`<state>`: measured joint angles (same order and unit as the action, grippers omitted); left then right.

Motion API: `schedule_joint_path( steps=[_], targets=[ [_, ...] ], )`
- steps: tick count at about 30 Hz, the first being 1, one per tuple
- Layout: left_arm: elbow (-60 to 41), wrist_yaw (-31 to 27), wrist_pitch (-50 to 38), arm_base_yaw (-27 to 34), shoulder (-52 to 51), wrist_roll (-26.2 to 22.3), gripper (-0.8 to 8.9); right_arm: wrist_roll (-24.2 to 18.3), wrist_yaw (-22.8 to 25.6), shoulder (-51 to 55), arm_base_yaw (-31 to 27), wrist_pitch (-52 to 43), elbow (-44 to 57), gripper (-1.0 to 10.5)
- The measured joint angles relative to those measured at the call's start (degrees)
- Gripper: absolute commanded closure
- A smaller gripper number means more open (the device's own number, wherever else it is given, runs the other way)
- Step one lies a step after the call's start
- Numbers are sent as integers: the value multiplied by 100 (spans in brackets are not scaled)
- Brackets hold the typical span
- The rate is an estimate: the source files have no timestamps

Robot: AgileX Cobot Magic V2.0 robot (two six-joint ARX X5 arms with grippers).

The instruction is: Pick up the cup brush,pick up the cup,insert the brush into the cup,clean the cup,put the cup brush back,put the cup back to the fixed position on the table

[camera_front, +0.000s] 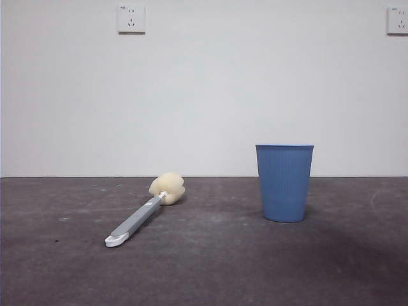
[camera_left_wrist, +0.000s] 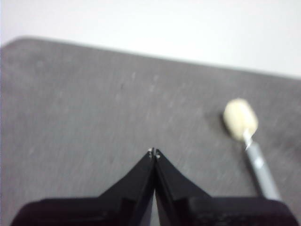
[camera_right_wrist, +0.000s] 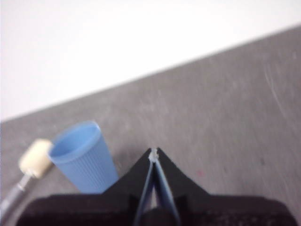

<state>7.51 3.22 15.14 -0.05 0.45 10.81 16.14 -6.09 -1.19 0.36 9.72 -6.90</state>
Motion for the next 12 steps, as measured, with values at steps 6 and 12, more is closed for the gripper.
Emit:
schedule_joint_path(
  steps=[6, 12],
  targets=[
    [863, 105, 433, 0, 264, 111, 820, 61, -671, -413, 2, 61, -765, 958],
    [1873, 728, 1300, 0, 890, 90, 821, -28, -1266, -1215, 4, 911, -1856, 958]
  ],
)
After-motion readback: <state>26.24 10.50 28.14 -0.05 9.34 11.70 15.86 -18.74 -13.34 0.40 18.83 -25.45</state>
